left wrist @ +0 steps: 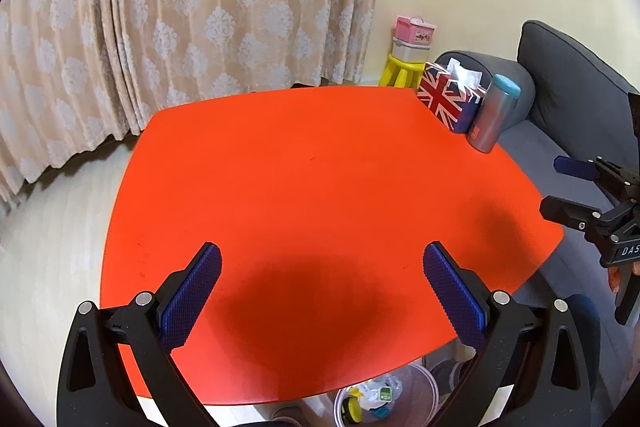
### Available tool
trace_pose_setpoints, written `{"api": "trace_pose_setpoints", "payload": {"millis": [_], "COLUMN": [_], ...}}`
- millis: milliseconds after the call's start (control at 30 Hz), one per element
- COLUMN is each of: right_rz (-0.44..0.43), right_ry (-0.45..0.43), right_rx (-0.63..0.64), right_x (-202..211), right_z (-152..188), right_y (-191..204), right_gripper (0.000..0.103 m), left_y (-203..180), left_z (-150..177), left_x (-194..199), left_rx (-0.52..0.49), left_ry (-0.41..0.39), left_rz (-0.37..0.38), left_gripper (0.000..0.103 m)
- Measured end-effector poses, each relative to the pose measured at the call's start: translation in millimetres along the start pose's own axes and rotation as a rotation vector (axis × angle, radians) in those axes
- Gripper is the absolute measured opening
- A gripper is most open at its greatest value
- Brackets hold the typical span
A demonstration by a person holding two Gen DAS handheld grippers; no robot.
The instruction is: Collect trash
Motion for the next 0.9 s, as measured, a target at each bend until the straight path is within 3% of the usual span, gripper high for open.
{"api": "trace_pose_setpoints", "payload": {"millis": [900], "right_rz": [-0.001], "right_ry": [0.005], "right_rx": [0.001], "right_x": [-3.6], "right_z": [4.9], "right_y": [-1.4], "right_gripper": [0.100], "left_y": [-5.6], "left_z": [-3.9], "left_x": [1.4], "left_rx": [-0.020], "left_ry": [-0.007], "left_rz": [0.001], "left_gripper": [0.097]}}
Point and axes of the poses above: each gripper's, at about its wrist camera, not at the fingertips, and x roughly against the way its jaws point, y to its left, z to its underside, the point moved 6 cm from there along -x, roughly the way its jaws point, and after that the axes turned 11 degrees about -y, right-handed, at the moved point
